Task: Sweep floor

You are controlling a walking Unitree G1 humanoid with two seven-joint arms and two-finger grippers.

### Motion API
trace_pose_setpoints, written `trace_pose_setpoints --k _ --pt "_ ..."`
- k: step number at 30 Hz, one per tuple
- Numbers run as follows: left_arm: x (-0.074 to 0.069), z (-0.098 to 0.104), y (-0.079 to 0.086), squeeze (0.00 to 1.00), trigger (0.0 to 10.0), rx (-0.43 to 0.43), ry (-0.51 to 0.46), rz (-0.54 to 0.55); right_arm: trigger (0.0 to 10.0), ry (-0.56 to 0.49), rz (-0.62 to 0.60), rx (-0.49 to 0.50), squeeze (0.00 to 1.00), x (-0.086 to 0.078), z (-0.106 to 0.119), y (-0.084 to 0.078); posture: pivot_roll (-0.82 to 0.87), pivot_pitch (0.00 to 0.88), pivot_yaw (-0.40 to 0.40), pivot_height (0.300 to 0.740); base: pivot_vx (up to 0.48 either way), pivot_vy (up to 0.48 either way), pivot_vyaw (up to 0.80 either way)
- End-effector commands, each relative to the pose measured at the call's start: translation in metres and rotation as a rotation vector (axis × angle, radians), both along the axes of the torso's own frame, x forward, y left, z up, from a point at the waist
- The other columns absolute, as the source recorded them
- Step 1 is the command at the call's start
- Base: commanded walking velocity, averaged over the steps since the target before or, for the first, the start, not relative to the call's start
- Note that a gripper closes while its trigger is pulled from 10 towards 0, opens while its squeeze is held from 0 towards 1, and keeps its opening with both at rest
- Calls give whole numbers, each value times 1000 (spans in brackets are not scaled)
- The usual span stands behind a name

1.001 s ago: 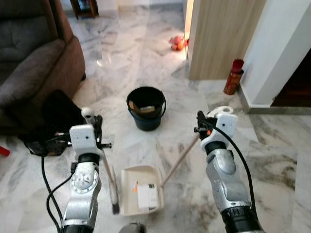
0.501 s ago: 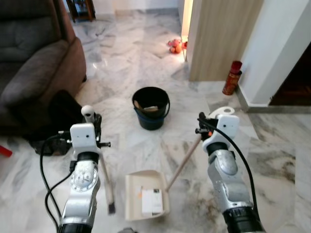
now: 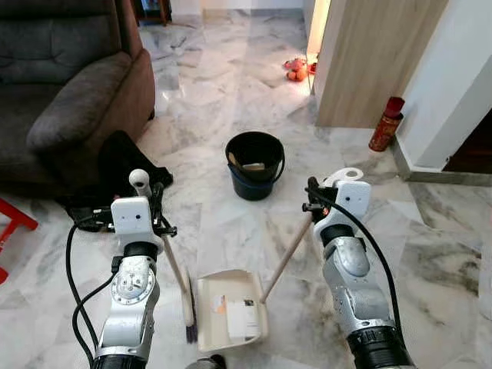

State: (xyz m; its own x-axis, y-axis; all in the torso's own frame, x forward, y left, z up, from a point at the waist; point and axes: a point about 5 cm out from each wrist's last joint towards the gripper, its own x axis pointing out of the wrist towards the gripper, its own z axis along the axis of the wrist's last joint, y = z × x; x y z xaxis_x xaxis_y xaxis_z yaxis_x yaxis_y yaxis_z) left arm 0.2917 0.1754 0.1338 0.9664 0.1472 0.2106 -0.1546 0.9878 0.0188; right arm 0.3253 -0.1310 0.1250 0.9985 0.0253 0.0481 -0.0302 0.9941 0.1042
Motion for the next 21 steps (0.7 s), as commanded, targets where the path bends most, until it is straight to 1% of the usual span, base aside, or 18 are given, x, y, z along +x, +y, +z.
trace_pose_setpoints --k 1,16,20,21 --pt "1 6 3 0 10000 1 -23 10 10000 -42 4 17 0 1 10 1 108 120 24 740 266 0 0" --pt "0 6 1 0 10000 -2 -25 1 10000 -43 21 18 0 1 10 4 109 103 27 740 267 0 0" --pt "0 7 0 0 10000 13 -26 -3 10000 -56 20 6 0 1 12 5 112 107 28 740 265 0 0" --pt "0 7 0 0 10000 14 -27 -4 10000 -57 21 3 0 1 12 5 112 109 28 740 266 0 625"
